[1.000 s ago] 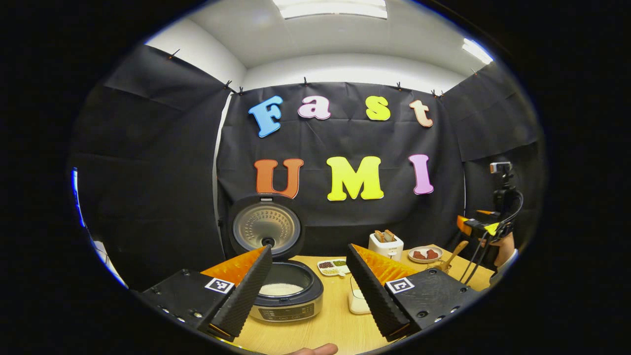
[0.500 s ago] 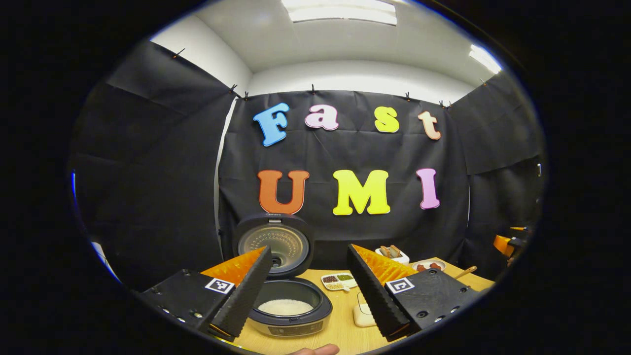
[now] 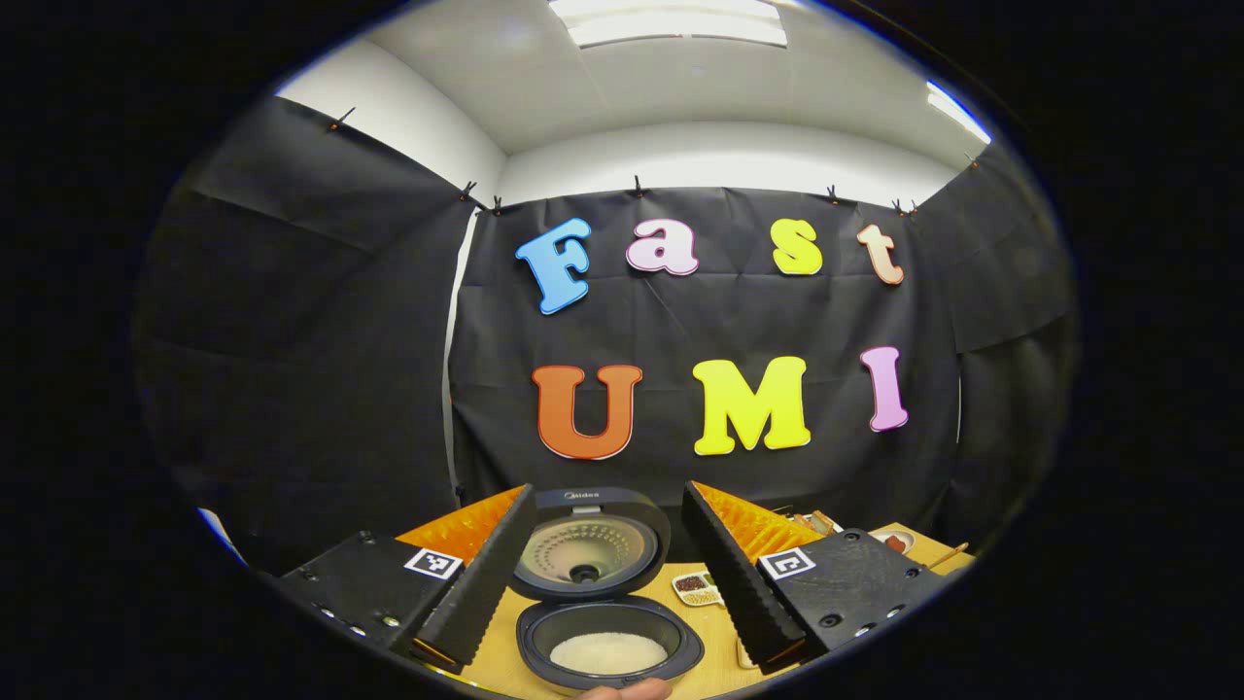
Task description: Close the left gripper, press the button to open the rice cooker; take a wooden spoon from the chopstick holder with the right hand, scoop a spoonful of rice and pour it into the rice cooker, then put the wooden spoon back into the chopstick holder.
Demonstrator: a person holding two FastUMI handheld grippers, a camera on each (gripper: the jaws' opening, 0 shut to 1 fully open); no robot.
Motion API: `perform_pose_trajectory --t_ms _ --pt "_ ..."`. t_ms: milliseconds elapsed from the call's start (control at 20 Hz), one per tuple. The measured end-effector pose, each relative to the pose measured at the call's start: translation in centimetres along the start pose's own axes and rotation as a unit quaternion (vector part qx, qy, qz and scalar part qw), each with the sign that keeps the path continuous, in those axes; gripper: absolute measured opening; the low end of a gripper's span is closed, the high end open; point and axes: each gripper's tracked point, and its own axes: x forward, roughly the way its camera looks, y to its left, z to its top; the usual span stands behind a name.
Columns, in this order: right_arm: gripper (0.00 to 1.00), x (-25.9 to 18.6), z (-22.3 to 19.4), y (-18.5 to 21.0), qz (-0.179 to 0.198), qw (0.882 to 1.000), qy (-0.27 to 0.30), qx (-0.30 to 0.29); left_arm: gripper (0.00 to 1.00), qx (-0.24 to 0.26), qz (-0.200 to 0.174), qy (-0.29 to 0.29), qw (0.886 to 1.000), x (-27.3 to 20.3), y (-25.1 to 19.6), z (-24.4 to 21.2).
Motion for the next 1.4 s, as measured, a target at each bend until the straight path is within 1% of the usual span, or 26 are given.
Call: perform_pose_trajectory --t_ms 100,250,400,550,650,750,800,850,900,950,1000,1050,1100,1150,1200,1400 --pt "1.00 0.0 -0.3 0.0 0.005 1.000 0.003 -0.001 0.95 -0.002 0.009 0.002 1.000 2.5 0.7 0.3" --pt "1.00 0.4 -0.8 -0.1 0.010 1.000 0.007 0.002 0.95 -0.001 0.012 0.010 1.000 6.7 1.1 -0.6" --pt "1.00 0.7 -1.2 -0.1 0.013 1.000 0.013 0.005 0.95 -0.001 0.027 0.028 0.999 10.7 2.7 -3.0" --pt "1.00 0.9 -1.9 0.0 0.018 1.000 0.018 0.010 0.95 -0.014 0.023 0.028 0.999 14.3 3.1 -4.7" --pt "1.00 1.2 -2.4 0.7 0.027 0.999 0.019 0.014 0.95 -0.020 0.034 0.038 0.998 16.1 3.8 -6.1" --pt "1.00 1.5 -3.5 1.0 0.034 0.999 0.033 0.010 0.96 -0.028 0.044 0.057 0.997 17.7 4.2 -7.9" --pt "1.00 1.5 -3.9 1.1 0.037 0.999 0.038 0.009 0.95 -0.018 0.054 0.069 0.996 18.3 4.5 -8.9" --pt "1.00 1.5 -4.0 1.2 0.038 0.999 0.038 0.008 0.95 -0.004 0.062 0.086 0.994 18.7 4.9 -10.0" --pt "1.00 1.6 -4.1 1.2 0.038 0.999 0.039 0.007 0.95 0.007 0.062 0.103 0.993 19.1 4.8 -11.2" --pt "1.00 1.6 -4.4 1.2 0.039 0.998 0.040 0.006 0.95 0.015 0.066 0.133 0.989 18.8 4.8 -12.6" --pt "1.00 1.7 -4.7 1.3 0.041 0.998 0.043 0.004 0.95 0.014 0.065 0.117 0.991 18.9 4.8 -11.6" --pt "1.00 1.7 -4.9 1.4 0.043 0.998 0.047 0.002 0.89 -0.001 0.062 0.130 0.990 18.9 4.6 -11.8" --pt "1.00 1.7 -5.2 1.4 0.043 0.998 0.051 0.003 0.96 -0.011 0.061 0.144 0.988 18.4 4.4 -12.1" --pt "1.00 1.6 -5.2 1.4 0.046 0.998 0.054 0.003 1.00 -0.010 0.057 0.142 0.988 18.4 4.2 -12.1" --pt "1.00 1.5 -5.4 1.5 0.047 0.997 0.056 0.004 0.98 -0.009 0.052 0.159 0.986 17.8 4.0 -12.8" --pt "1.00 0.9 -6.2 1.4 0.049 0.997 0.063 0.011 0.98 -0.016 0.043 0.166 0.985 15.2 3.4 -13.0"
